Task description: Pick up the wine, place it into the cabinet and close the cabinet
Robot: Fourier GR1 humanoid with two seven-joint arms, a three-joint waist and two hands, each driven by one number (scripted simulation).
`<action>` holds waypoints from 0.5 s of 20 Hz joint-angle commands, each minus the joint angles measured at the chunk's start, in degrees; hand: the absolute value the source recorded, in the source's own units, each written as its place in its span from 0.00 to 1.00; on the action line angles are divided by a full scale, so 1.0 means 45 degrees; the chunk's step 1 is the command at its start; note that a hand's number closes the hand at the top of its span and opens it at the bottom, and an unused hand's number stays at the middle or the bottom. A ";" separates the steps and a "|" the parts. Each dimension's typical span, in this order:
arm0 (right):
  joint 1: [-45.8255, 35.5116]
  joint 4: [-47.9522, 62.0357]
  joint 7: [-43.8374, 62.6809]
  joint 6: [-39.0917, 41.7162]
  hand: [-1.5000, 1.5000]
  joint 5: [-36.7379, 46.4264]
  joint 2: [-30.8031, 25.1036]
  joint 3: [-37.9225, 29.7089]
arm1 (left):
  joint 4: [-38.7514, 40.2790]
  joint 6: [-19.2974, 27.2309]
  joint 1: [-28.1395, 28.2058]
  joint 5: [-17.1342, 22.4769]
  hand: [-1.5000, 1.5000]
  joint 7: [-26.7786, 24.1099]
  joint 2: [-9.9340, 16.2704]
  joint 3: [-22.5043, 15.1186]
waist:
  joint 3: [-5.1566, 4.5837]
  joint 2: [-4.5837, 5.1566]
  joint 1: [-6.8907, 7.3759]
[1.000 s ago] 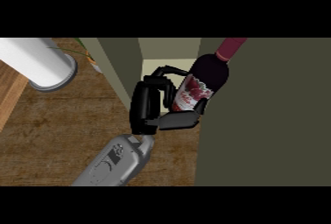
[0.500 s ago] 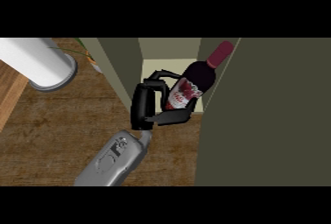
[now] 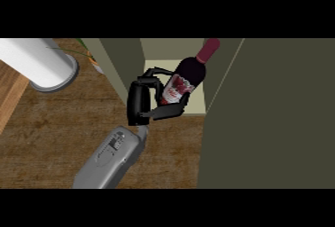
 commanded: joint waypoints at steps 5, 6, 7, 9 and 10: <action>0.0230 -0.1373 0.0665 -0.0294 0.00 -0.1267 0.0142 -0.0230 | 0.1561 -0.0309 -0.1071 0.0669 1.00 -0.0214 -0.0028 0.0744 | 0.0001 -0.0002 -0.0045; 0.1078 -0.1120 -0.0320 0.0188 0.00 -0.0662 0.0469 0.0414 | 0.1744 -0.0428 -0.1028 0.1184 1.00 -0.0766 -0.0028 0.0465 | 0.0002 0.0009 -0.0078; 0.0402 -0.0842 0.0203 0.0051 0.00 -0.1286 0.0016 -0.0345 | 0.2016 -0.1098 -0.1436 0.0768 1.00 -0.0122 0.0149 0.1409 | 0.0003 0.0005 -0.0007; 0.0601 -0.1620 0.0585 -0.0241 0.00 -0.1230 0.0252 -0.0005 | 0.1279 -0.0540 -0.1145 0.0598 1.00 0.0240 -0.0024 0.0682 | 0.0003 -0.0026 -0.0014; 0.1782 -0.1623 -0.0278 -0.0002 0.00 -0.0028 0.0885 0.1228 | 0.2267 -0.1670 -0.1882 0.1073 1.00 0.0117 0.0370 0.1804 | 0.0002 0.0000 -0.0096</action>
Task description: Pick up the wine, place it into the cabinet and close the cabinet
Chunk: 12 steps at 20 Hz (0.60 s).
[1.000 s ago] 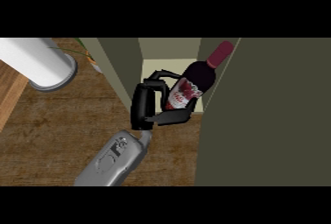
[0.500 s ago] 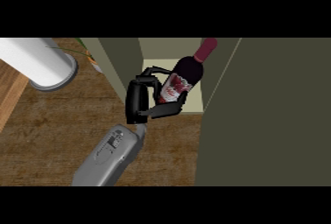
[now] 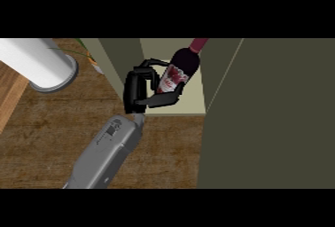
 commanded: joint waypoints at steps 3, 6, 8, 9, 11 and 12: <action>-0.0051 -0.1634 0.1023 -0.0022 0.00 -0.1731 -0.0519 -0.0875 | 0.2002 -0.0962 -0.0833 0.0554 1.00 -0.0449 -0.0149 0.1007 | -0.0001 0.0024 -0.0083; 0.0228 -0.2078 0.1310 -0.0474 0.00 -0.0718 0.0135 0.0399 | 0.2940 -0.0807 -0.1638 0.0272 1.00 -0.0509 -0.0152 0.0983 | -0.0007 0.0018 -0.0111; 0.0108 -0.1208 0.0611 -0.0040 0.00 -0.1318 -0.0111 -0.0246 | 0.4493 -0.1013 -0.2617 0.0234 1.00 -0.0927 -0.0153 0.1708 | -0.0002 0.0073 -0.0207; 0.0103 -0.0960 0.0362 -0.0093 0.00 -0.0865 0.0113 0.0160 | 0.4323 -0.0524 -0.2150 0.0846 1.00 -0.1435 -0.0153 0.0899 | -0.0004 0.0058 -0.0182; 0.0506 -0.1378 0.0611 -0.0103 0.00 -0.0984 0.0069 0.0105 | 0.3740 -0.0346 -0.2533 0.0433 1.00 -0.0321 -0.0149 0.1260 | 0.0001 0.0007 -0.0051; 0.1202 -0.1310 -0.0389 0.0458 0.00 -0.1248 0.0111 -0.0046 | 0.4654 -0.0565 -0.3176 0.0581 1.00 -0.0690 -0.0150 0.1637 | 0.0006 0.0044 -0.0204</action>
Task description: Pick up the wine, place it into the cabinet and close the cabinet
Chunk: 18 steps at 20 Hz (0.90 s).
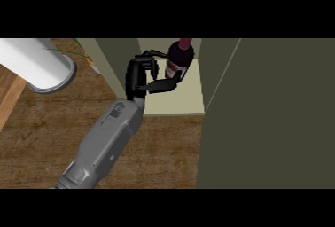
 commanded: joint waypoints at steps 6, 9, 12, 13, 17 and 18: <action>0.0815 -0.1719 0.0263 0.0257 0.00 -0.1191 -0.0028 0.0082 | 0.2474 0.0243 -0.2013 -0.0238 1.00 -0.1391 0.0361 0.1071 | 0.0001 0.0026 -0.0143; 0.0363 -0.1281 0.0163 0.0120 0.00 -0.1401 -0.0142 -0.0546 | 0.3219 0.0483 -0.2546 -0.0241 1.00 -0.1777 0.0043 0.1250 | 0.0002 0.0032 -0.0093; 0.0469 -0.0772 -0.0235 0.0247 0.00 -0.0901 0.0033 -0.0057 | 0.4623 0.0086 -0.3094 -0.0002 1.00 -0.2929 0.0195 0.1985 | -0.0002 0.0115 -0.0243; 0.0312 -0.1104 0.0092 0.0182 0.00 -0.1144 0.0043 0.0091 | 0.4822 0.0606 -0.3191 0.0088 1.00 -0.2970 -0.0062 0.1894 | -0.0004 0.0121 -0.0331; 0.0493 -0.1020 -0.0041 0.0175 0.00 -0.1116 0.0174 0.0001 | 0.5143 -0.0485 -0.3567 0.0173 1.00 -0.2632 0.0398 0.2302 | 0.0000 0.0064 -0.0162; 0.1169 -0.1441 -0.0110 0.0241 0.00 -0.0536 0.0448 0.0747 | 0.5542 -0.0057 -0.3897 0.0471 1.00 -0.2682 0.0006 0.2705 | -0.0003 0.0120 -0.0413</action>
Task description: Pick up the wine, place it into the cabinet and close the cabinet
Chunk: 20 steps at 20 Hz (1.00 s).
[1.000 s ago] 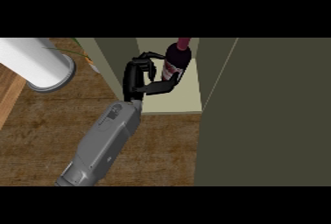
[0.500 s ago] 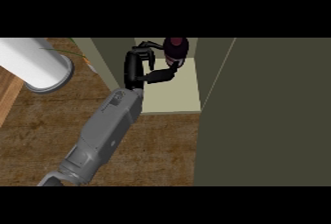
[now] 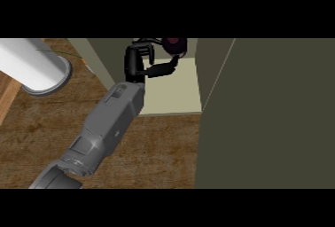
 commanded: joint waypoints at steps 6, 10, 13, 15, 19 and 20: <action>0.0114 -0.0604 0.0202 0.0199 0.00 -0.1272 -0.0142 -0.0317 | 0.1174 -0.1260 -0.0297 0.1206 1.00 -0.0481 0.0165 0.1602 | 0.0001 0.0073 -0.0075; -0.0054 -0.0941 0.0631 -0.0270 0.00 -0.0924 -0.0028 -0.0235 | 0.1581 -0.1399 -0.0537 0.1271 1.00 -0.0641 0.0153 0.1687 | -0.0001 0.0056 -0.0082; 0.0086 -0.0813 0.0215 -0.0180 0.00 -0.0031 0.0362 0.0872 | 0.2104 -0.0873 -0.0871 0.1155 1.00 -0.0823 -0.0018 0.1683 | -0.0006 0.0115 -0.0205; -0.0304 -0.0590 0.0653 -0.0503 0.00 0.0162 0.0369 0.0915 | 0.2156 -0.1289 -0.0840 0.1119 1.00 -0.0848 0.0042 0.1681 | -0.0010 0.0087 -0.0086; -0.0172 -0.0947 0.0598 -0.0144 0.00 -0.0429 -0.0004 0.0510 | 0.2388 -0.1396 -0.0434 0.1072 1.00 -0.1452 0.0274 0.1790 | -0.0008 0.0119 -0.0190; -0.0318 -0.0696 0.0601 -0.0307 0.00 -0.0280 0.0111 0.0579 | 0.2494 -0.0990 -0.1130 0.1008 1.00 -0.0897 0.0107 0.1776 | -0.0005 0.0106 -0.0165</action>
